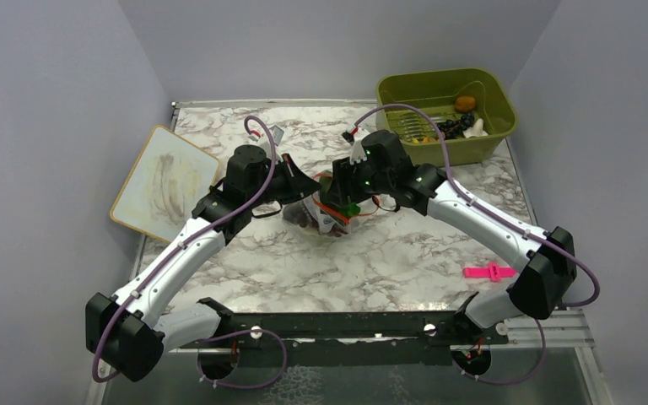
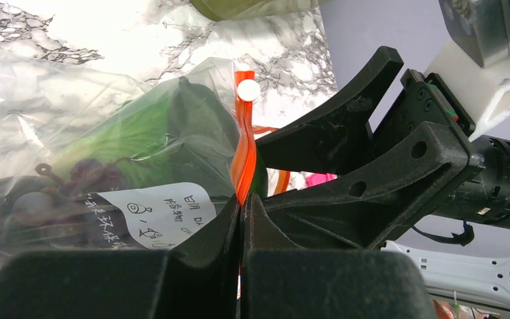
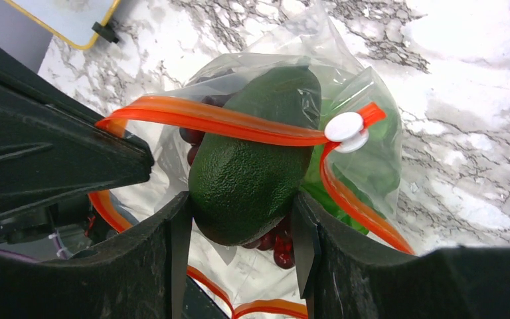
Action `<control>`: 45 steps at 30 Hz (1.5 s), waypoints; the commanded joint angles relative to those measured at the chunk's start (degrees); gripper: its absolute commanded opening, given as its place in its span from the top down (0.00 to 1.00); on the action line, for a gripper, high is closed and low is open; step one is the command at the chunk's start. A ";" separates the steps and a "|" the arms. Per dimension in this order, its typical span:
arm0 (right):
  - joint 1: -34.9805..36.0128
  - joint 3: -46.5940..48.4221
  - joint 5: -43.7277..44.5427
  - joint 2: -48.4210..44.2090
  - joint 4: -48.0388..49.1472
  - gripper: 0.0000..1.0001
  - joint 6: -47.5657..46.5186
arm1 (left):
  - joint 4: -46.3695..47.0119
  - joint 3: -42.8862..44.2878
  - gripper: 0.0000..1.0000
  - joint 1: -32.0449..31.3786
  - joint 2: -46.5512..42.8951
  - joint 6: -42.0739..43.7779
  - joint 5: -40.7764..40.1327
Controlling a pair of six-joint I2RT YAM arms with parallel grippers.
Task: Place the food in the zip-top bag and seal the zipper
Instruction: Place the fake fruit in the zipper food storage bag, then adjust the zipper food storage bag at the center of the board.
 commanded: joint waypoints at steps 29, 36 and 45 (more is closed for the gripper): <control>0.30 -7.28 -4.26 -7.29 6.61 0.61 -0.45 | 2.21 -1.74 1.00 -0.09 -2.82 2.25 0.00; 0.31 -9.12 4.13 -10.76 2.88 0.48 -12.03 | 1.45 -0.96 1.00 -0.04 -2.99 2.43 -0.51; 0.31 -14.00 7.86 -10.34 4.22 0.39 -24.49 | 1.36 -0.93 1.00 -0.04 -3.09 2.33 -0.55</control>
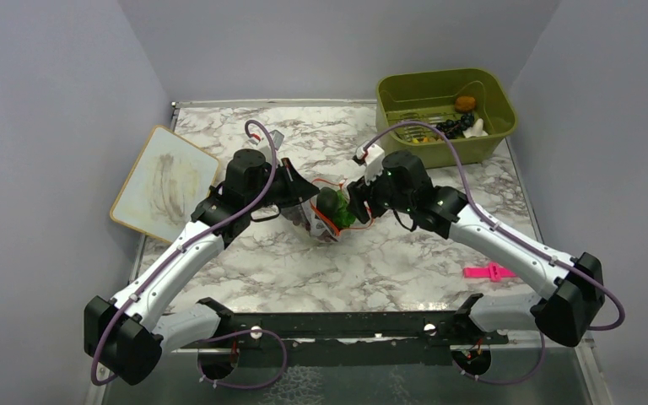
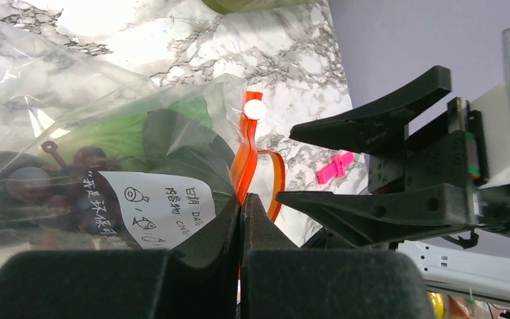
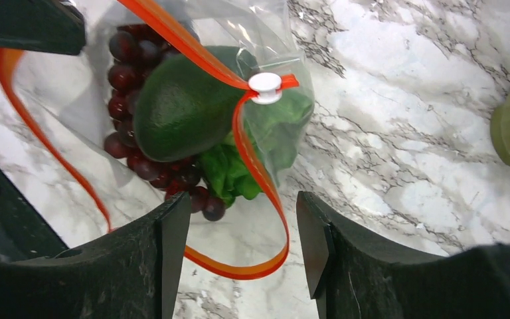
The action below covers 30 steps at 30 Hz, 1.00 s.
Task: Place the food in the zip-top bag and seal the zipper
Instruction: Adjust the zipper food storage bag at the center of the board.
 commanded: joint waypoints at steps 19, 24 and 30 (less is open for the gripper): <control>0.28 9.77 -2.22 -1.88 -2.67 0.99 2.29 | -6.98 8.98 1.00 -0.04 -1.76 7.20 -7.76; 0.28 8.37 -3.37 -0.88 -3.92 0.99 7.80 | -8.51 8.94 1.00 -0.08 -2.49 8.07 -9.69; 0.29 7.08 -4.98 -4.05 -0.12 0.99 10.28 | -10.59 7.64 1.00 -0.10 -1.77 10.65 -11.81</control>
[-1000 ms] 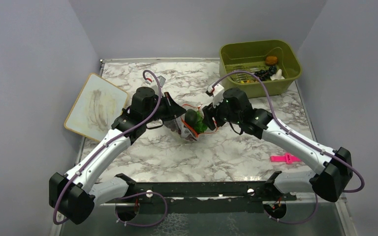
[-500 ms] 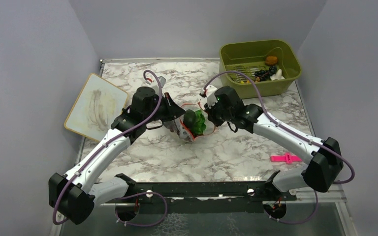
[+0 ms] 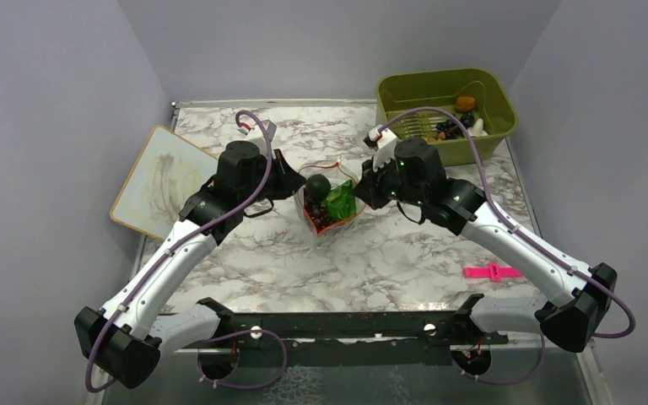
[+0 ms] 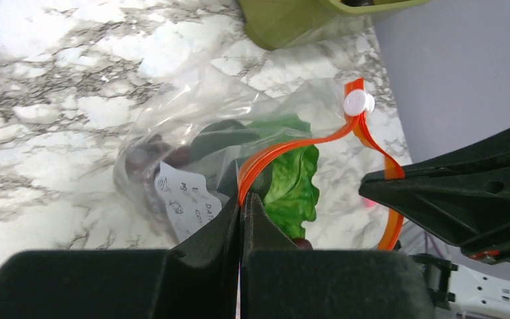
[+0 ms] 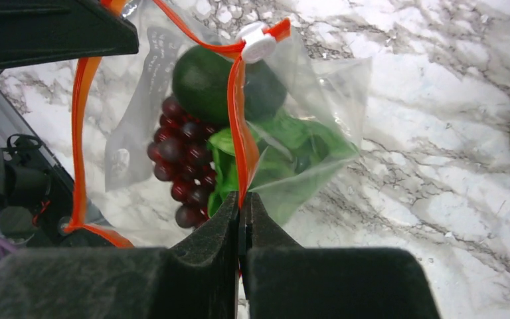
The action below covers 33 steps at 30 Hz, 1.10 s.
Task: Place the food in the zip-top bag and seal the zipper
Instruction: Adjust the zipper food storage bag at the center of the board.
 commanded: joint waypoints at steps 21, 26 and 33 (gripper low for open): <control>0.33 -2.12 5.30 -1.79 7.89 0.59 0.34 | 3.98 -3.16 1.00 -0.09 -0.29 4.92 5.80; 0.28 1.72 8.24 -0.36 6.83 0.46 -1.96 | 6.19 -3.68 1.00 -0.08 0.26 4.72 7.45; -1.06 4.26 16.72 2.75 9.92 0.42 -7.36 | 7.27 -5.31 1.00 -0.04 -0.22 3.77 9.31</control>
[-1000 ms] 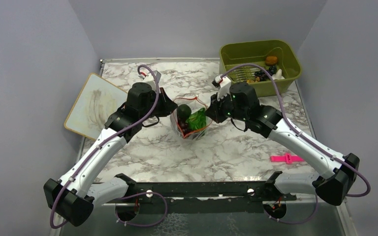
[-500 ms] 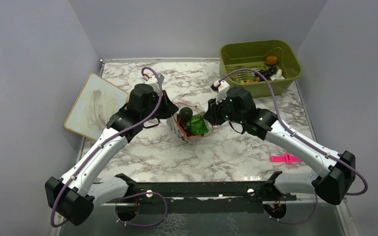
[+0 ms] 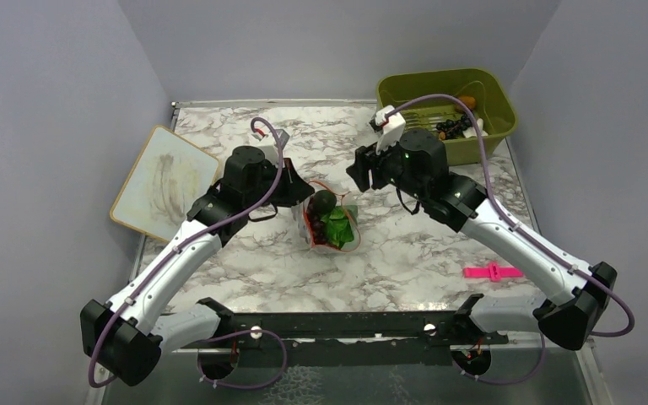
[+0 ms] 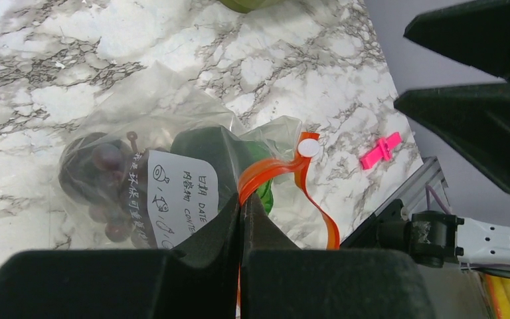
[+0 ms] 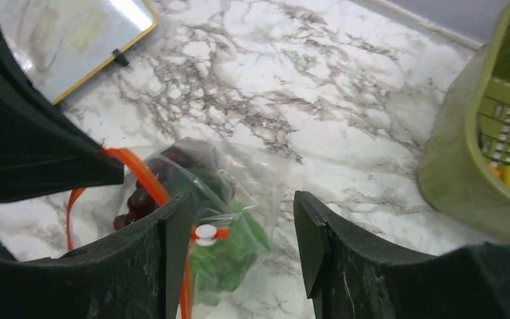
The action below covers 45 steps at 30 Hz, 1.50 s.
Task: Place the food in the zip-top bag and seal the zipper
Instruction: Adjust the zipper food storage bag at the center of the board, then pick up the fake vegetable from the bin.
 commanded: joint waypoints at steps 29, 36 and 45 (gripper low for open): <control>-35.02 27.08 11.98 40.79 8.40 0.42 -2.45 | 3.20 -10.80 1.00 0.03 -10.43 3.06 -3.63; -42.52 52.65 8.50 58.14 -6.50 0.40 7.68 | 1.29 -8.94 1.00 0.02 -8.82 4.43 -4.10; -45.23 58.14 10.12 64.51 1.55 0.27 1.17 | 3.63 -8.64 1.00 -0.04 -6.84 7.25 -7.23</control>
